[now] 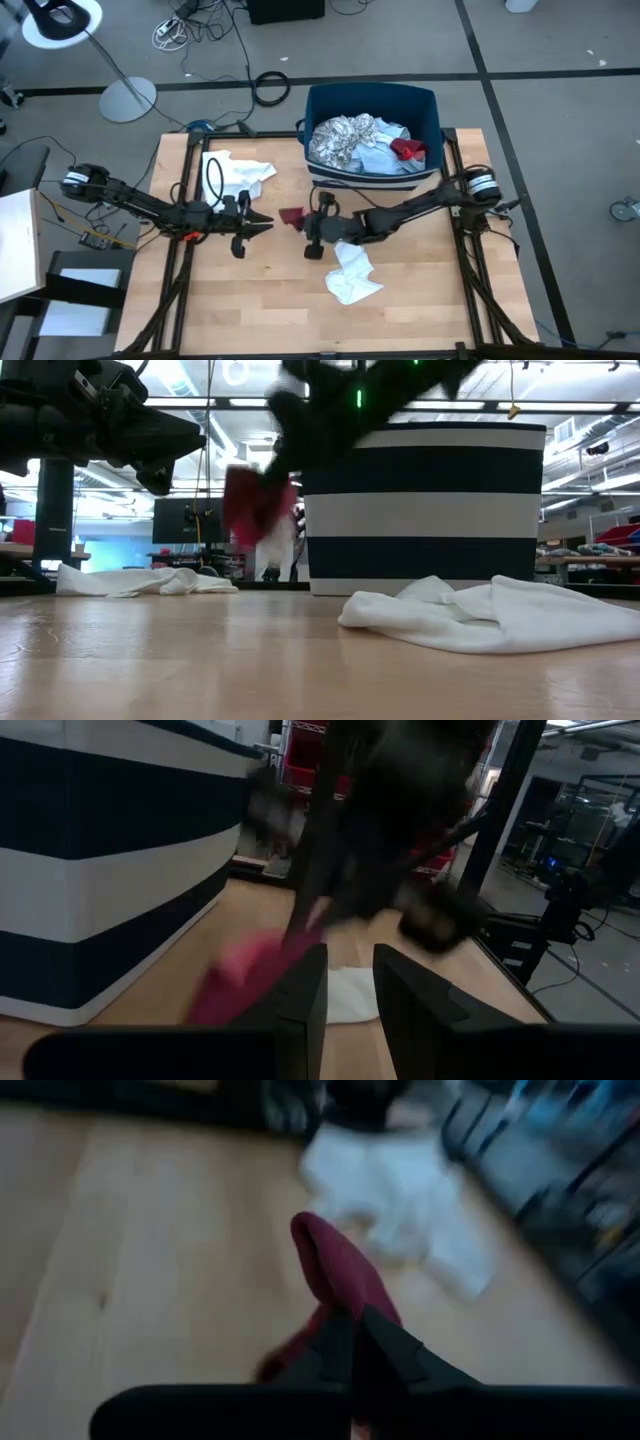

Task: Sort clothes
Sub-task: Put the red socks into the blue bin

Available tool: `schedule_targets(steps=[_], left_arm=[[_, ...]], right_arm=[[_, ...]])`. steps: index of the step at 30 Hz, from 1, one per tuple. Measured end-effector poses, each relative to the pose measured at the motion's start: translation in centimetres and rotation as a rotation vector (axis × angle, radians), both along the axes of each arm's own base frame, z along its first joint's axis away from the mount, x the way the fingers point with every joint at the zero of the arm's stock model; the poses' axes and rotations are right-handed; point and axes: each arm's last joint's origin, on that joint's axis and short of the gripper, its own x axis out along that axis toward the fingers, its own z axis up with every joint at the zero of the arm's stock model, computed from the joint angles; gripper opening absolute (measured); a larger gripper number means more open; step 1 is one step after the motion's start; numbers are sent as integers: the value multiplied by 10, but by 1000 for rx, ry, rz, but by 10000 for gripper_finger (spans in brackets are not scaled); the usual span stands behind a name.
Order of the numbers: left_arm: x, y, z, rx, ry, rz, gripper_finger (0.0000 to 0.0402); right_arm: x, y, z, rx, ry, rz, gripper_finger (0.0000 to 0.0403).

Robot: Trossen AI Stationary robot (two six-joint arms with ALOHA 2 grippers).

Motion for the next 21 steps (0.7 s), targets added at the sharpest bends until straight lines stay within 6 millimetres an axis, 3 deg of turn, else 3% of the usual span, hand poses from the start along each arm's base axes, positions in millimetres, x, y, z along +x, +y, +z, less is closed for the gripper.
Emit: schedule_targets(steps=[6,11,15,21], left_arm=[[0,0,0,0,0,0,90],[0,0,0,0,-1,0,90],[0,0,0,0,1,0,90],[0,0,0,1,4,0,90]], right_arm=[[-21,-4,108,-235,-161,-89,2],[-53,-31,164,-383,-156,-312,2],[-88,-62,192,-386,-150,-566,2],[-144,-109,198,-153,-192,-798,2]])
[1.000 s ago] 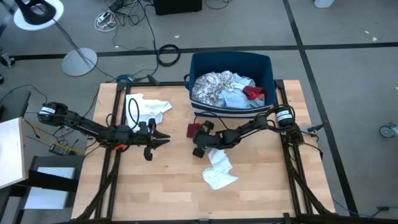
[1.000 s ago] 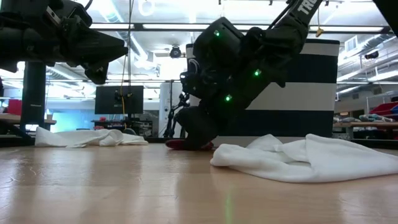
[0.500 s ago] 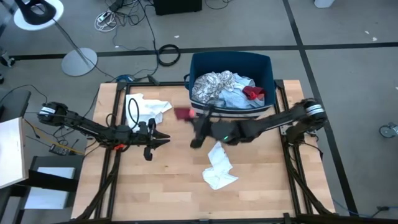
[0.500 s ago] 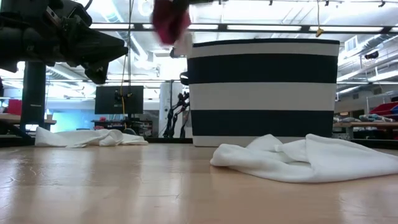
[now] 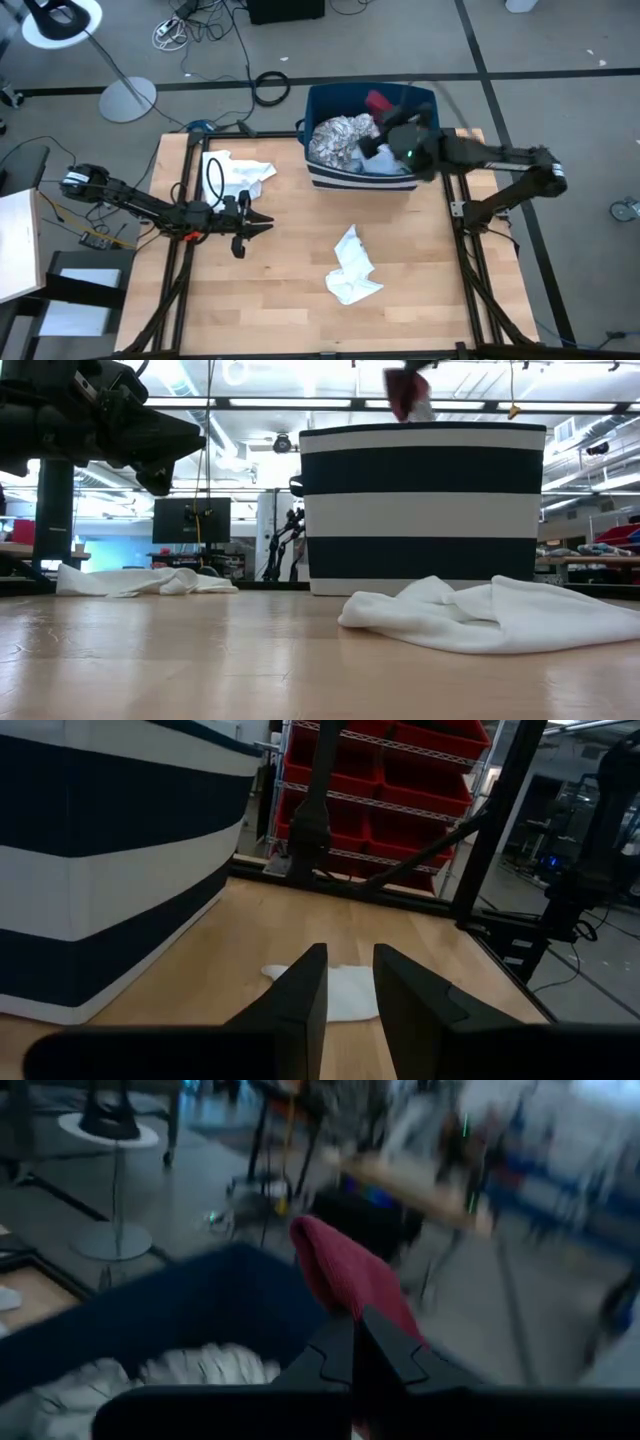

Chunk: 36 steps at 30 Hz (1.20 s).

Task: Sort clothes
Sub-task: Put the red socks into the blue bin, then put the white socks into the blue bin

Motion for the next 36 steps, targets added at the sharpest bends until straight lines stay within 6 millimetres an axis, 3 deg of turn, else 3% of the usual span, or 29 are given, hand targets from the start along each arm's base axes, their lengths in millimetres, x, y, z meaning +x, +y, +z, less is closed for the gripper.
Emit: schedule_targets(steps=[5,8,13,21,28,36], left_arm=[[0,0,0,0,2,0,90],[0,0,0,0,2,0,90],[0,0,0,0,2,0,90],[0,0,0,-3,4,0,90],[0,0,-2,0,18,0,90],[0,0,-3,2,29,0,90]], right_arm=[[-41,-36,-18,255,-7,-137,8],[-54,-50,-26,354,29,-200,22],[-56,-60,-29,454,39,-155,62],[-58,-61,-27,456,62,-120,149],[-67,-39,-19,534,84,76,191],[-82,19,-4,574,17,354,195]])
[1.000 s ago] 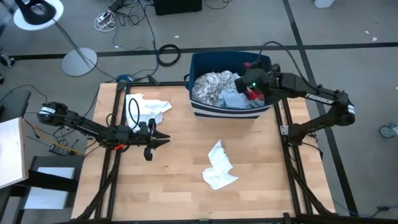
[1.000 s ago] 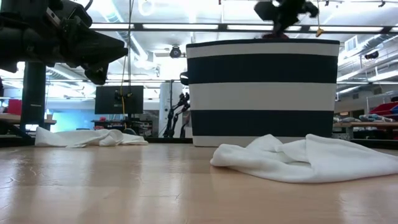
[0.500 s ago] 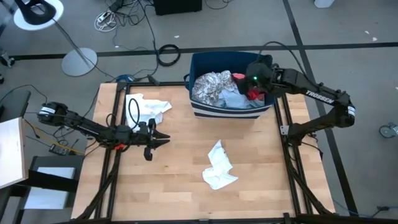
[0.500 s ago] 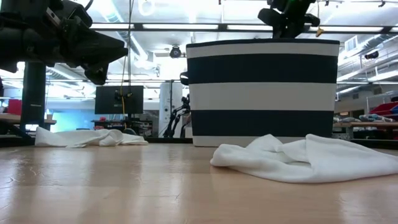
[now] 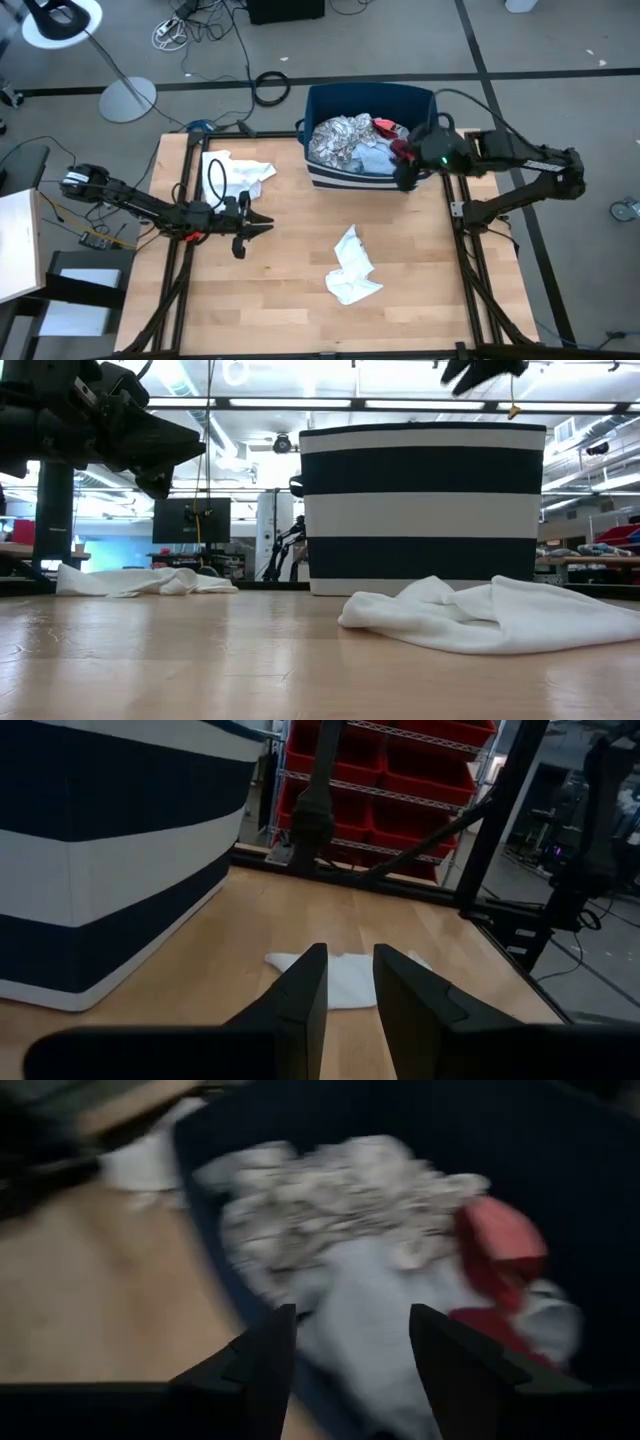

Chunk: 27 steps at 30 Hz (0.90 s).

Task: Sort clothes
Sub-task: Put the white socks into the blue bin

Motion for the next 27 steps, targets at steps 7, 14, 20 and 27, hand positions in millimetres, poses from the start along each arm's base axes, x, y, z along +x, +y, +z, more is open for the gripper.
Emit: schedule_targets(steps=[7,14,20,27], left_arm=[[0,1,-3,6,29,37,90],[0,2,-4,-13,37,58,90],[0,2,-4,-16,36,60,90],[0,2,-3,-19,32,59,90]], right_arm=[[-3,60,0,66,-47,234,194],[5,124,-24,-4,56,371,190],[30,174,-66,-85,180,377,189],[67,209,-132,-119,337,304,187]])
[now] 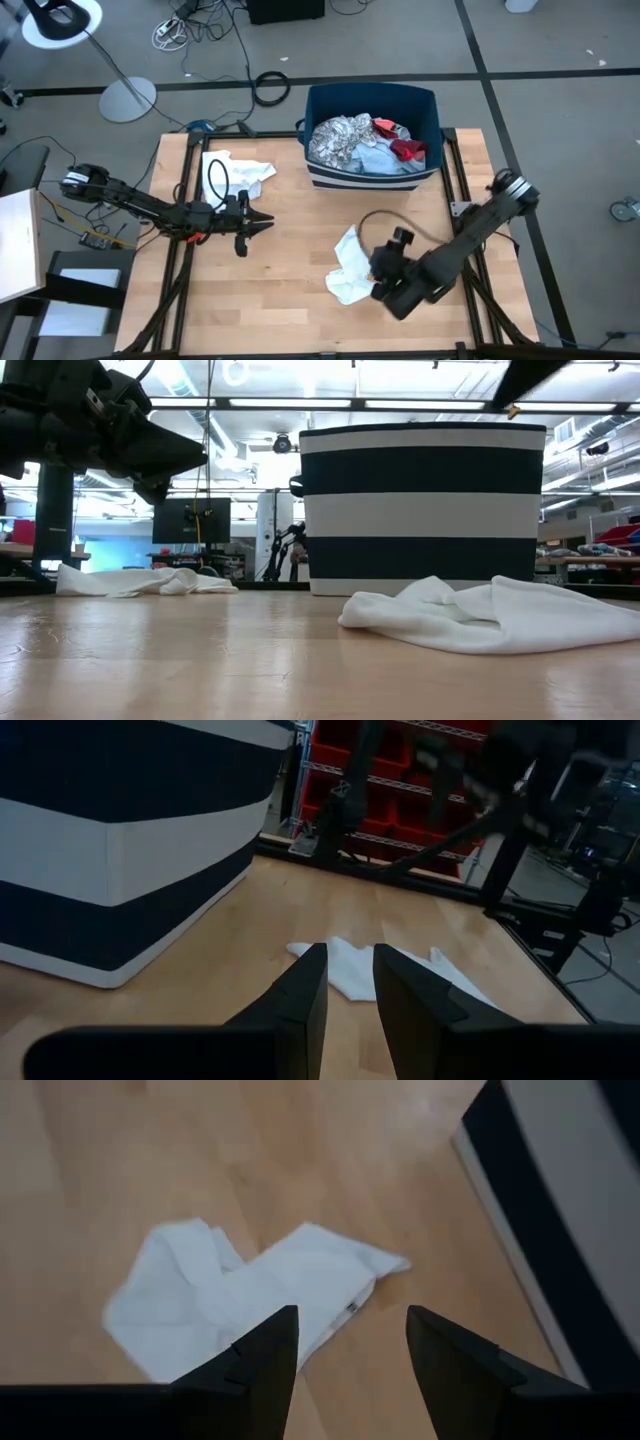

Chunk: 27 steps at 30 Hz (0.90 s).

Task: Sort clothes
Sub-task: Put the white socks into the blue bin

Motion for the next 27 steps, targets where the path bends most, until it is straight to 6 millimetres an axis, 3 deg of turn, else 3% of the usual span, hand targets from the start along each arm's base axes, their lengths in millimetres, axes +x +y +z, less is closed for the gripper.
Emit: schedule_targets(steps=[7,12,16,27], left_arm=[[0,0,1,-19,-9,0,90],[0,0,1,-32,-10,-10,90],[0,-1,1,-47,-10,-16,90],[0,-1,1,-47,-10,-18,90]], right_arm=[[31,8,-49,-41,74,-45,181],[49,1,-66,-39,115,-27,180],[54,-16,-77,13,114,-18,180],[65,-74,-137,198,20,9,170]])
